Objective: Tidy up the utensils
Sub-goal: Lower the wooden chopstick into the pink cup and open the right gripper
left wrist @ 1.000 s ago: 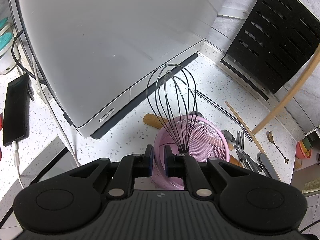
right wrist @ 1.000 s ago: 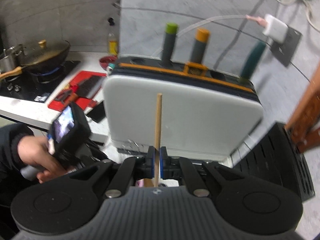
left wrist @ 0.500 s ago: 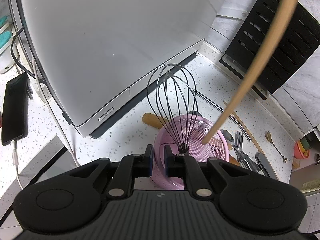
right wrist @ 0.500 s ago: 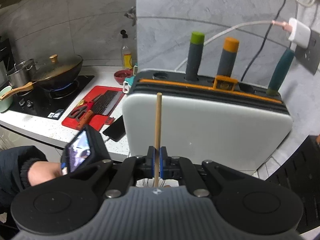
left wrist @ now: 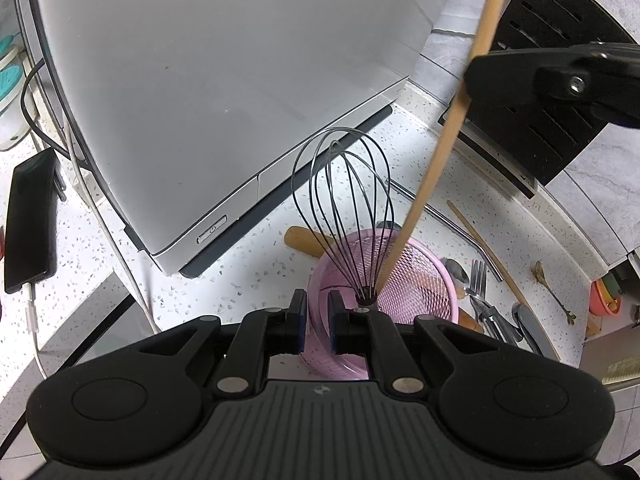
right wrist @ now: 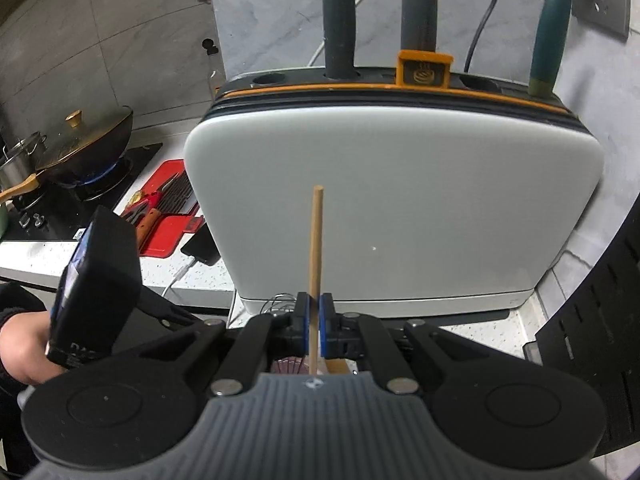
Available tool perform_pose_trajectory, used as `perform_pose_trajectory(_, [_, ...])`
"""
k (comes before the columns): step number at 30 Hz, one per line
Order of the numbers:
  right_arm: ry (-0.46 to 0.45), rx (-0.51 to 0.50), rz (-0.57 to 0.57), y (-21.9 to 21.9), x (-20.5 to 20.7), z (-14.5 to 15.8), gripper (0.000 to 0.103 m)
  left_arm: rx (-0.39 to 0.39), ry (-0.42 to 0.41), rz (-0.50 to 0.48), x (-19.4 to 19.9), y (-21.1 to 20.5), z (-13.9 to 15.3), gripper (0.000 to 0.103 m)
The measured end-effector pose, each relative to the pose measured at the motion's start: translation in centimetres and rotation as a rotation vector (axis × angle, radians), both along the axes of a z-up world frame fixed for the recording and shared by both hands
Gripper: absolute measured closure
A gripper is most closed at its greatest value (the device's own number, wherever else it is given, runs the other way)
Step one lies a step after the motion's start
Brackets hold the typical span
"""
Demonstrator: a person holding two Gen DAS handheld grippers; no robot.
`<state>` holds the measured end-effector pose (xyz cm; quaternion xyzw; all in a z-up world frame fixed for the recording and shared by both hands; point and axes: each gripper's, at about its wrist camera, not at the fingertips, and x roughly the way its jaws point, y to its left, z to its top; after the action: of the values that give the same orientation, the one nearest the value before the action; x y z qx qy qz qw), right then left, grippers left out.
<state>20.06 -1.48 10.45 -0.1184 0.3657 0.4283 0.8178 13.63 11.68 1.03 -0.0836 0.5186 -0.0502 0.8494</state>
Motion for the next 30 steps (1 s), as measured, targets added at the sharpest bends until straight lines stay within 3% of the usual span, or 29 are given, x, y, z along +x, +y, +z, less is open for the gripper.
perform_pose_trajectory(16, [0.038, -0.027, 0.008, 0.6, 0.6, -1.9, 0.102, 0.006, -0.001, -0.001, 0.1, -0.3, 0.0, 0.093])
perform_pose_trajectory(30, [0.029, -0.073, -0.008, -0.3, 0.3, -1.3, 0.096, 0.003, -0.001, 0.0, 0.2, -0.3, 0.0, 0.093])
